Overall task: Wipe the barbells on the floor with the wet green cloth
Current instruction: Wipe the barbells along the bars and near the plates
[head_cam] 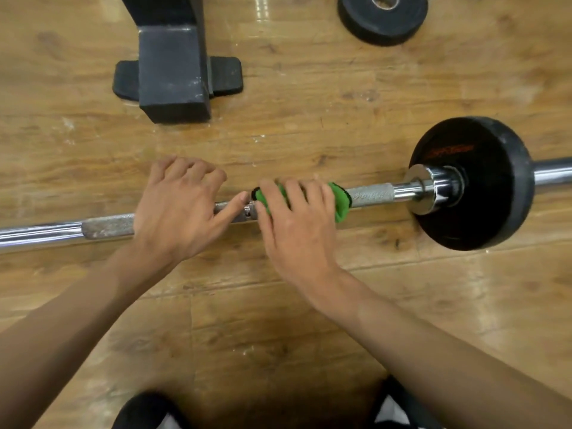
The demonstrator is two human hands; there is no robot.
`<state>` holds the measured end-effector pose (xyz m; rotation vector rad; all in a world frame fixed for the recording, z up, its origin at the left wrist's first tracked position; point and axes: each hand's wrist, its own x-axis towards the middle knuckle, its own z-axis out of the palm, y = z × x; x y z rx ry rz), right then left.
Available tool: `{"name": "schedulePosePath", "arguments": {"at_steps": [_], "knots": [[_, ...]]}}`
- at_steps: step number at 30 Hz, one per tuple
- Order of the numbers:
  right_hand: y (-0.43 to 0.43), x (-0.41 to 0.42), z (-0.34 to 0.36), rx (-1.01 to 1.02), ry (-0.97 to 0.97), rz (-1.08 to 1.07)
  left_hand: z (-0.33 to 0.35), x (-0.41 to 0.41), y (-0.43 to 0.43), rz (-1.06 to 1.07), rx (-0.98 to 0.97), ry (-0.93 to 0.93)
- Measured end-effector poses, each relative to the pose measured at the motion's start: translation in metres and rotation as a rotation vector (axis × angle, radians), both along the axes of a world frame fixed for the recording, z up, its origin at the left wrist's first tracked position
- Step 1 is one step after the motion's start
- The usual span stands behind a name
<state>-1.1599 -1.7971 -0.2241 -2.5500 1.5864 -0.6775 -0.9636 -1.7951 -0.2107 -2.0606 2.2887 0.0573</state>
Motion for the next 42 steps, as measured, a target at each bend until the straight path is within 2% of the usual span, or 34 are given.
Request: {"name": "schedulePosePath", "arguments": {"at_steps": [3, 7, 11, 14, 17, 18, 21, 24, 25, 27, 29, 30, 34, 37, 39, 42], "knots": [[-0.01, -0.039, -0.002, -0.019, 0.006, 0.069, -0.003, 0.001, -0.001, 0.0, 0.003, 0.012], [-0.021, -0.099, 0.0, 0.024, 0.036, -0.133, -0.005, 0.002, 0.006, -0.025, -0.009, 0.024], [-0.021, -0.073, 0.002, 0.02, -0.008, -0.372, -0.005, -0.001, 0.013, -0.03, -0.01, 0.018], [0.004, -0.026, 0.001, -0.005, -0.009, -0.153, -0.006, -0.004, 0.022, -0.035, -0.017, 0.014], [0.005, -0.05, 0.004, -0.009, 0.019, 0.108, -0.006, -0.007, 0.03, -0.035, -0.045, 0.016], [0.004, -0.07, 0.002, -0.003, 0.0, 0.1, -0.006, -0.008, 0.033, -0.032, -0.045, 0.01], [0.004, -0.127, -0.002, 0.006, -0.065, -0.144, -0.005, -0.012, 0.041, -0.031, -0.07, -0.01], [0.011, -0.099, 0.0, 0.053, -0.099, -0.312, -0.004, -0.017, 0.046, -0.039, -0.084, -0.011], [0.016, -0.076, 0.003, 0.065, -0.095, -0.274, -0.003, -0.018, 0.05, -0.04, -0.079, -0.013], [0.03, -0.043, 0.008, 0.081, -0.063, -0.064, -0.003, -0.019, 0.057, -0.036, -0.088, -0.027], [0.034, -0.052, 0.009, 0.085, -0.017, 0.11, -0.003, -0.022, 0.062, -0.035, -0.103, -0.028], [0.033, -0.069, 0.006, 0.074, -0.023, 0.128, -0.003, -0.022, 0.064, -0.032, -0.108, -0.024], [0.038, -0.135, -0.004, 0.023, -0.086, -0.22, -0.008, -0.025, 0.075, -0.027, -0.173, -0.018], [0.04, -0.103, -0.001, 0.097, -0.148, -0.334, -0.009, -0.027, 0.08, -0.046, -0.187, -0.027], [0.041, -0.07, 0.008, 0.128, -0.1, -0.23, -0.009, -0.028, 0.085, -0.042, -0.195, -0.034], [0.049, -0.059, 0.014, 0.148, -0.019, 0.081, -0.008, -0.028, 0.087, -0.035, -0.184, -0.031]]}}
